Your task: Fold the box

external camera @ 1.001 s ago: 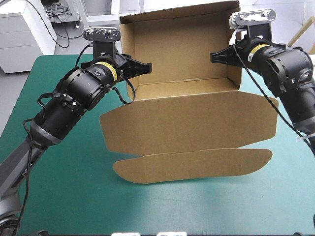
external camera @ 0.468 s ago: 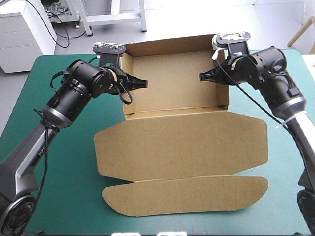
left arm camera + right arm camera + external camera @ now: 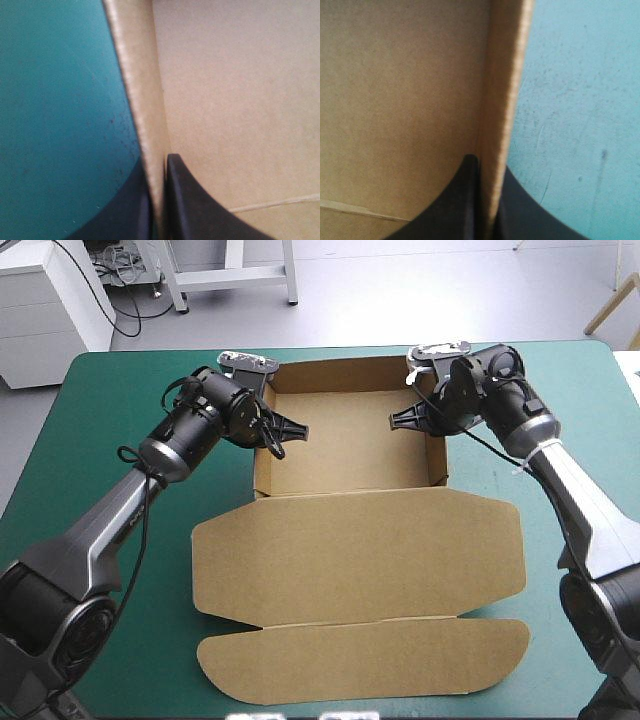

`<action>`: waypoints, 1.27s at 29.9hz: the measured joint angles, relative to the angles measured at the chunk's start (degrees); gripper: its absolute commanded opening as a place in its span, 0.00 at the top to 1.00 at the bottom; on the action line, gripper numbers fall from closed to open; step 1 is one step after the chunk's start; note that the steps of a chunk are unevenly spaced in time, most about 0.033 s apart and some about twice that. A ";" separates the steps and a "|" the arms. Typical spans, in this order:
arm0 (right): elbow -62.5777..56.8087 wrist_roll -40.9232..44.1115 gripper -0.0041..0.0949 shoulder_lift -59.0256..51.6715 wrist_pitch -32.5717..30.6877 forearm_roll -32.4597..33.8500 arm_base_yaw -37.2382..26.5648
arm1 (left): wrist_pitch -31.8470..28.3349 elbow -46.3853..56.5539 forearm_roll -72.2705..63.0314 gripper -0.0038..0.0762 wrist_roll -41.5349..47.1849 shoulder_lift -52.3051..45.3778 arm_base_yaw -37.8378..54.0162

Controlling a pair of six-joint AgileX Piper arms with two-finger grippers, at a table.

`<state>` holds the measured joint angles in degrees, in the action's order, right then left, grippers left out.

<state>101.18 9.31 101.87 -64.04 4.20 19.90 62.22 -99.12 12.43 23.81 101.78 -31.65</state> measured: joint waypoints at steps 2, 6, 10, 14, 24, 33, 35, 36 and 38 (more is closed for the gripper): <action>0.00 -0.18 0.96 1.58 -0.19 -0.38 -0.11 | 0.28 0.00 0.00 0.95 -0.55 1.28 0.12; 0.00 -0.18 0.96 3.90 -0.48 -0.86 -0.28 | 0.29 0.00 -0.33 0.95 -0.91 4.17 0.50; 0.00 -0.61 0.98 5.49 -0.66 -0.91 -0.34 | 0.24 0.00 -1.65 0.95 -1.03 6.12 1.36; 0.00 -1.01 0.98 6.73 -0.42 -1.55 -0.34 | 0.41 0.00 -2.93 0.95 -1.73 7.15 2.54; 0.00 -1.19 0.98 7.67 -0.44 -2.40 -0.34 | 1.02 -0.80 -9.38 0.92 -10.14 8.61 6.24; 0.00 -4.56 0.70 7.84 -2.39 -3.47 -0.28 | 2.64 -1.04 -11.16 0.50 -15.41 10.12 6.95; 0.00 -5.60 0.55 7.89 -3.21 -4.20 -0.21 | 3.70 -0.91 -11.86 0.41 -15.87 10.37 6.90; 0.00 -5.99 0.48 7.89 -3.56 -4.20 -0.16 | 4.23 -0.79 -11.92 0.39 -15.97 10.52 6.89; 0.00 -6.67 0.33 7.89 -3.86 -4.58 -0.09 | 4.72 -0.67 -11.95 0.38 -15.97 10.74 6.85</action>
<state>101.18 2.64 109.76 -67.91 -0.37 19.82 66.94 -99.79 0.48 7.84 112.52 -24.80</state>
